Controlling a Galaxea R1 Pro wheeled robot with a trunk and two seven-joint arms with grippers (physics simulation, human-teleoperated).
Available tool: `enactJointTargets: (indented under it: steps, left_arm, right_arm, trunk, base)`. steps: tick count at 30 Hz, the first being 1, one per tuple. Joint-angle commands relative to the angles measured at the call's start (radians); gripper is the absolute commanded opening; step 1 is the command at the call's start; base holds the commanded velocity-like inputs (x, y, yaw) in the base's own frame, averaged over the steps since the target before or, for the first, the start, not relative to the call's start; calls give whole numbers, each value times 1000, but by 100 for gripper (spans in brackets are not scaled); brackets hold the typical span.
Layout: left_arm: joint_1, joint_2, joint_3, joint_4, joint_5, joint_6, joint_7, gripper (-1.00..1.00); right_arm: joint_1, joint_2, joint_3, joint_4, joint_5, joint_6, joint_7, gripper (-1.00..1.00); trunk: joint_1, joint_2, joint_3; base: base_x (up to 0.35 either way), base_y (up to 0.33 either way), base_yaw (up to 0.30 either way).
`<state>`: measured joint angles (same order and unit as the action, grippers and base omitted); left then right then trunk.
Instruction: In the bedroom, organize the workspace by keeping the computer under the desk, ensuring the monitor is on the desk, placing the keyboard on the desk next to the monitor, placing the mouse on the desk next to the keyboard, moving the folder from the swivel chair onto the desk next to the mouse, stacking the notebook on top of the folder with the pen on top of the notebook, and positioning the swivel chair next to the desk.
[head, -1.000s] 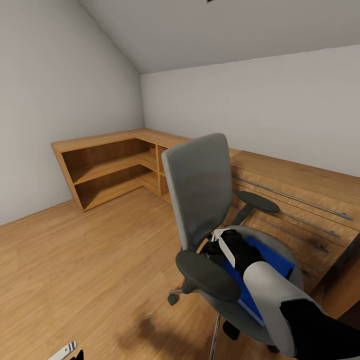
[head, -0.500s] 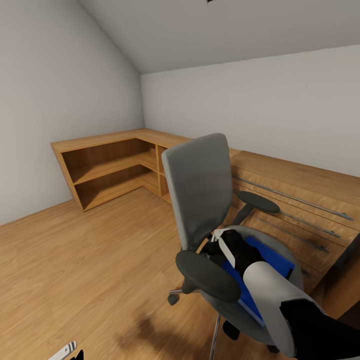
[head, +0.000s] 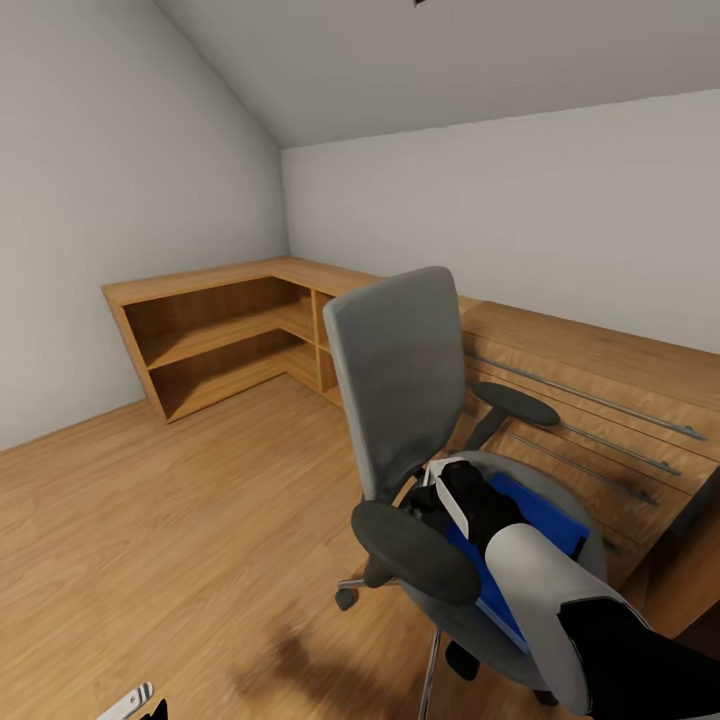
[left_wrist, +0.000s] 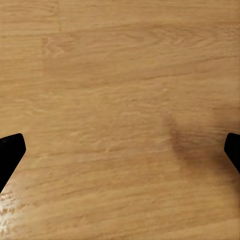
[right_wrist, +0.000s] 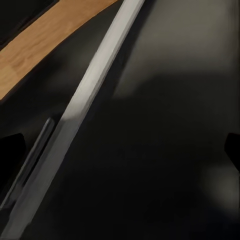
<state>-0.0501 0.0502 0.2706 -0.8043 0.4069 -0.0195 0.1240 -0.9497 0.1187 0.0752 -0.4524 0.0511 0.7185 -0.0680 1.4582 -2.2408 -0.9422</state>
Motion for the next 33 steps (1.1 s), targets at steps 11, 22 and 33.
enactJointTargets:
  steps: [11,22,33]
  left_arm:
    - [0,0,-2,-1,11,-2,3,100]
    - [0,0,-2,-1,11,-2,3,100]
    - [0,1,-1,-1,12,-2,3,100]
  right_arm:
    - [0,1,5,83,18,7,-23,100]
    - [0,0,5,83,19,7,-26,-100]
    - [0,1,6,83,18,7,-23,-100]
  trunk:
    - [0,0,-1]
    - [0,0,-1]
    - [0,0,-1]
  base:
    - [0,0,0]
    - [0,0,0]
    - [0,0,0]
